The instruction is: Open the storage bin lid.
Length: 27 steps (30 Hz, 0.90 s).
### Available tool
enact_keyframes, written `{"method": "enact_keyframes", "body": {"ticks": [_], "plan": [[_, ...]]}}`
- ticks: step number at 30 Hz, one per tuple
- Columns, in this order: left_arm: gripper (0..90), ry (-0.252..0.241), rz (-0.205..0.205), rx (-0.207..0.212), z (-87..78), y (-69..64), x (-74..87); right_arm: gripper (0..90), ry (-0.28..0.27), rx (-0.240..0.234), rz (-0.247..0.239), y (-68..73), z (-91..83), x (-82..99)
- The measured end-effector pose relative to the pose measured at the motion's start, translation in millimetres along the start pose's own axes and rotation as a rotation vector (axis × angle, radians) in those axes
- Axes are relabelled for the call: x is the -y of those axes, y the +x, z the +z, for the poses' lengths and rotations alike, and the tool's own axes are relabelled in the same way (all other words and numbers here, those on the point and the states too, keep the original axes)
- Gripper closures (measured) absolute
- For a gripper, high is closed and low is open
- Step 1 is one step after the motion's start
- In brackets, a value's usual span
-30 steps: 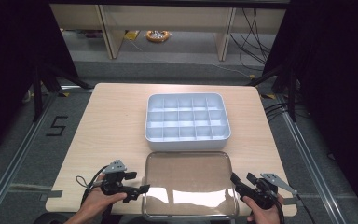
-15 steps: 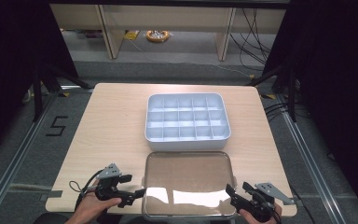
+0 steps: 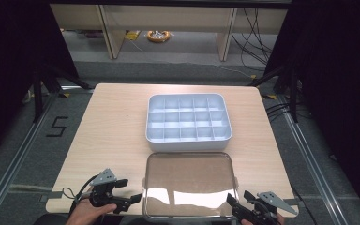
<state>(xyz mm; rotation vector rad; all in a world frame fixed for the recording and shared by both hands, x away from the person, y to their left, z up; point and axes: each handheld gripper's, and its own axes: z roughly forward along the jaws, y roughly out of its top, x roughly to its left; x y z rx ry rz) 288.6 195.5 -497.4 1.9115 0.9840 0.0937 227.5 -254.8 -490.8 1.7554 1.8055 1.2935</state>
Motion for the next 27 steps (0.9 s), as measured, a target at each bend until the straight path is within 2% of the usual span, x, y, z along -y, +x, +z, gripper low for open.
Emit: {"method": "enact_keyframes", "body": {"ticks": [1, 2, 3, 4, 6, 7, 8, 11, 12, 16, 17, 18, 19, 20, 22, 25, 26, 27], "plan": [[14.7, 0.000, -0.002, -0.005, -0.6, -0.3, 0.4, 28.1, -0.005, -0.001, -0.029, -2.4, 0.0, 0.0], [14.8, 0.000, -0.001, 0.000, -0.8, -0.1, 0.8, 28.1, -0.006, -0.004, -0.009, -1.7, -0.1, 0.9], [14.7, 0.008, -0.018, -0.001, -1.9, -1.4, 1.3, 28.0, -0.008, -0.008, -0.040, -4.4, 0.1, 1.0], [14.7, 0.011, -0.019, -0.002, -2.6, -1.5, 1.3, 27.8, 0.010, -0.006, 0.015, -0.1, -1.5, 2.3], [14.7, 0.004, -0.016, -0.003, -3.1, -1.6, 2.2, 27.7, 0.003, -0.005, -0.026, -2.2, -1.3, 3.0], [14.8, 0.007, -0.012, 0.000, -4.0, -1.5, 2.7, 27.6, -0.002, -0.007, -0.017, -1.1, -1.2, 3.5], [14.8, 0.007, -0.012, 0.000, -4.0, -1.5, 2.7, 27.6, -0.002, 0.000, -0.031, -1.9, -1.5, 3.9], [14.8, 0.007, -0.015, -0.004, -4.4, -2.0, 3.5, 27.5, 0.006, -0.009, -0.001, 0.1, -2.8, 4.7], [14.8, 0.008, -0.014, -0.005, -4.6, -2.0, 3.6, 27.6, 0.017, -0.010, 0.033, 2.3, -3.5, 5.1], [14.8, 0.005, -0.020, -0.002, -4.4, -2.8, 3.8, 27.5, 0.005, -0.020, 0.019, 0.9, -3.9, 4.7], [14.8, 0.007, -0.019, -0.001, -4.5, -2.7, 3.8, 27.5, 0.011, -0.004, 0.004, -0.4, -3.3, 4.8], [14.8, 0.010, -0.015, -0.002, -4.7, -2.3, 3.7, 27.5, 0.013, -0.014, 0.017, -0.4, -2.6, 5.1], [14.8, 0.010, -0.016, -0.003, -4.7, -2.1, 3.7, 27.5, 0.007, -0.014, -0.011, -2.5, -2.3, 4.7], [14.8, 0.009, -0.015, -0.005, -4.7, -2.0, 3.7, 27.5, 0.013, -0.015, 0.022, -0.6, -2.7, 5.0], [14.8, 0.008, -0.017, -0.007, -4.7, -1.9, 3.7, 27.5, 0.008, -0.015, -0.021, -4.6, -1.3, 4.8], [14.8, 0.015, -0.016, 0.002, -4.5, -1.9, 3.7, 27.5, 0.019, 0.001, -0.003, -4.7, -2.7, 4.6], [14.8, 0.009, -0.018, -0.002, -3.8, -2.3, 4.1, 27.6, 0.013, -0.020, 0.008, -4.4, -2.2, 4.4], [14.8, 0.016, -0.018, 0.003, -4.0, -2.1, 3.9, 27.6, 0.008, -0.017, 0.003, -5.1, -1.7, 4.4]]}}
